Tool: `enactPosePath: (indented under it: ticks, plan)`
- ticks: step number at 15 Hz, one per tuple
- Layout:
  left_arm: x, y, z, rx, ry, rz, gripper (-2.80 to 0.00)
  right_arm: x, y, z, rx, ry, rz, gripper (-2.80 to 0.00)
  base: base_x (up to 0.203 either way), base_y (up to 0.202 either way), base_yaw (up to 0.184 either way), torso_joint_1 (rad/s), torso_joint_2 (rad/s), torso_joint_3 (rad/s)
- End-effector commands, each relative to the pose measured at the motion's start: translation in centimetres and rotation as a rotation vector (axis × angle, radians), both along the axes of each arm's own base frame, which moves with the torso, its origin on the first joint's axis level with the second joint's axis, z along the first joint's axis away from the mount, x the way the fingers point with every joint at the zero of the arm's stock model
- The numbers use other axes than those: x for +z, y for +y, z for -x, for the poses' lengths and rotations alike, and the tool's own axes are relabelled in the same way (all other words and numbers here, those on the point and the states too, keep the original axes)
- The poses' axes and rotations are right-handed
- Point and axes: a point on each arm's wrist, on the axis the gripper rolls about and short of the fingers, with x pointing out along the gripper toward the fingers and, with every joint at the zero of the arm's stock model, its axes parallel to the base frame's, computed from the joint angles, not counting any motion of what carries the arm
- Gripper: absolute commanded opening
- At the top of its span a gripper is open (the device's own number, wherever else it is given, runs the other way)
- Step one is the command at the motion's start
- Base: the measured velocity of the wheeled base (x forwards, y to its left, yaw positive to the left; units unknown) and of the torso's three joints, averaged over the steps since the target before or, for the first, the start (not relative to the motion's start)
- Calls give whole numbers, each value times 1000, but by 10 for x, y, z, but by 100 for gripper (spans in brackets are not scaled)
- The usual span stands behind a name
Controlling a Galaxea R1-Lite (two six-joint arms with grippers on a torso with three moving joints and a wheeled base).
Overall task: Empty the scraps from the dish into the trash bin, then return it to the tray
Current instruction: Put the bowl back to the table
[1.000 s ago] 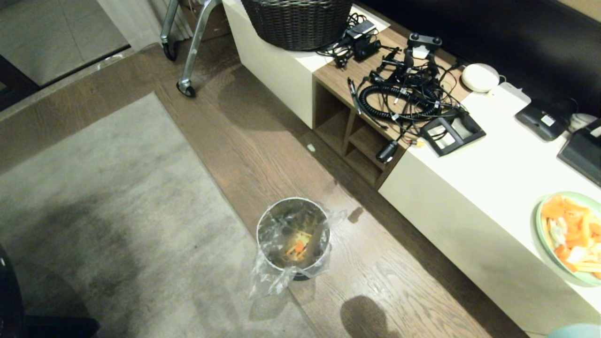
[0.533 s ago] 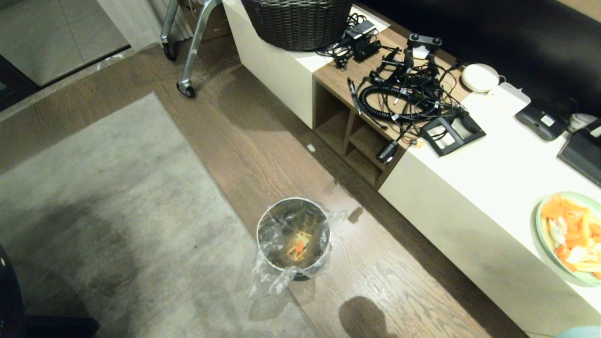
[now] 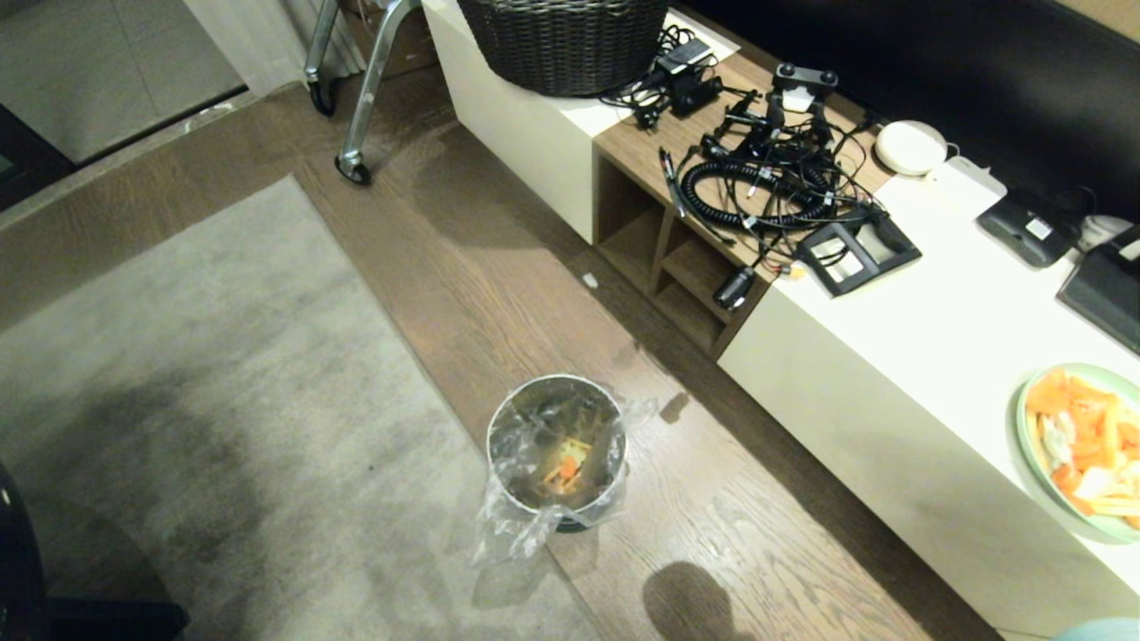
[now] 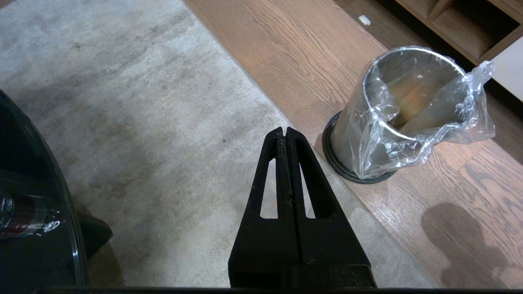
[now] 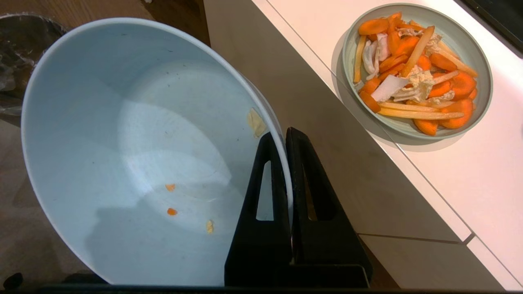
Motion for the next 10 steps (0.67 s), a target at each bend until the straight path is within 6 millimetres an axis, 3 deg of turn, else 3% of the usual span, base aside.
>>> enactPosePath:
  ticks: [1, 6, 10]
  plan:
    - [0, 0, 0, 0, -1, 0, -280, 0, 0, 0, 0, 4, 1, -280, 0, 0, 0, 0, 0, 0]
    - [0, 0, 0, 2, -1, 0, -280, 0, 0, 0, 0, 4, 1, -280, 0, 0, 0, 1, 0, 10]
    - [0, 0, 0, 3, -1, 0, -280, 0, 0, 0, 0, 4, 1, -280, 0, 0, 0, 1, 1, 157]
